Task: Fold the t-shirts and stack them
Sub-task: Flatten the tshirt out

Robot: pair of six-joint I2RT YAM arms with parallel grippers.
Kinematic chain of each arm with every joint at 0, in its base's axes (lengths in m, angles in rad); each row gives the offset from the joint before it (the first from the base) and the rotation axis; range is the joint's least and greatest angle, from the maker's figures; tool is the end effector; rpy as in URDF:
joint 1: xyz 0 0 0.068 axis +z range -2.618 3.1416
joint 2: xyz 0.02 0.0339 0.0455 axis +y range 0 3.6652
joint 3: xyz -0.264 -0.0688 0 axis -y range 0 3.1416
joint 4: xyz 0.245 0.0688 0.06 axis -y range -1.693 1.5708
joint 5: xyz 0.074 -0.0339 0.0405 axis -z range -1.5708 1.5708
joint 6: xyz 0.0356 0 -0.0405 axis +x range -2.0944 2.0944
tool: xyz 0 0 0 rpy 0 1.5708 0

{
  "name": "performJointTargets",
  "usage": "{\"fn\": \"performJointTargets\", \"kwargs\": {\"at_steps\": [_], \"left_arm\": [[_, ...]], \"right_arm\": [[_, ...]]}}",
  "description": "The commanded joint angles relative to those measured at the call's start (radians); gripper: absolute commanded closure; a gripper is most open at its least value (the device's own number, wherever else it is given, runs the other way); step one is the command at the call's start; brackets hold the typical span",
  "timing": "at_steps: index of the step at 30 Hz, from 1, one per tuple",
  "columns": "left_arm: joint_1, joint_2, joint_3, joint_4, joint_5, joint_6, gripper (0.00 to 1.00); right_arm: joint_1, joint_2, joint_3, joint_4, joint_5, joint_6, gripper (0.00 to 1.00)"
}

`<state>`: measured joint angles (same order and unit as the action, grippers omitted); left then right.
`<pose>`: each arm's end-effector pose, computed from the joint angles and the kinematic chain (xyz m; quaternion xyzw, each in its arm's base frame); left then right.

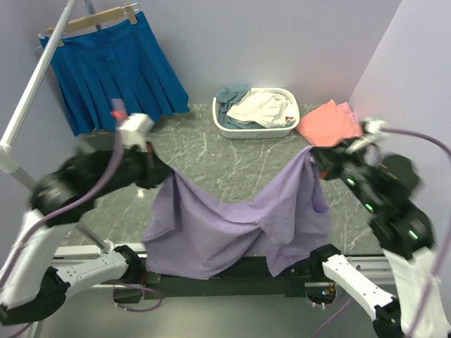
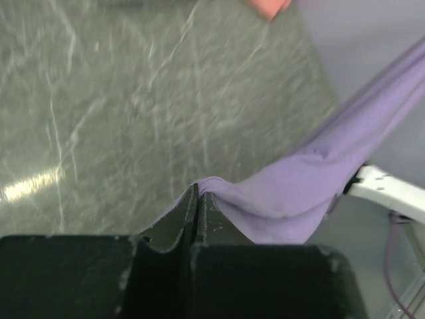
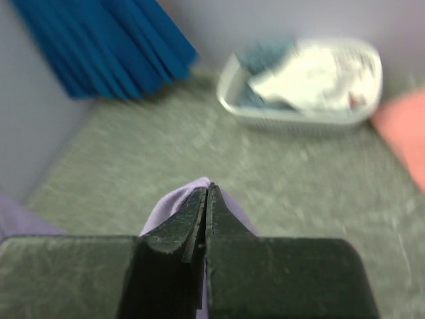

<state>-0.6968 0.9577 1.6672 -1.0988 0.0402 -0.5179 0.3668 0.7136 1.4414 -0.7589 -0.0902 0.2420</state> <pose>0.0882 -0.0757 0.4930 0.0853 0.8260 -0.3315 0.4478 0.0668 0.0291 0.4907 -0.0760 0.7139 0.2393 0.6536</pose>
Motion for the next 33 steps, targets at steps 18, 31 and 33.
{"fn": "performJointTargets", "kwargs": {"at_steps": [18,31,33], "left_arm": [[0.266,0.752,-0.147,0.459,-0.540,0.102,0.99],[0.324,1.179,0.167,0.588,-0.680,0.240,0.87],[0.324,1.201,0.207,0.580,-0.689,0.254,0.31]], "right_arm": [[-0.195,0.783,-0.159,0.431,0.345,-0.001,1.00],[-0.278,1.175,0.118,0.431,0.405,-0.017,0.38],[-0.276,1.173,0.126,0.431,0.449,-0.013,0.02]]}}
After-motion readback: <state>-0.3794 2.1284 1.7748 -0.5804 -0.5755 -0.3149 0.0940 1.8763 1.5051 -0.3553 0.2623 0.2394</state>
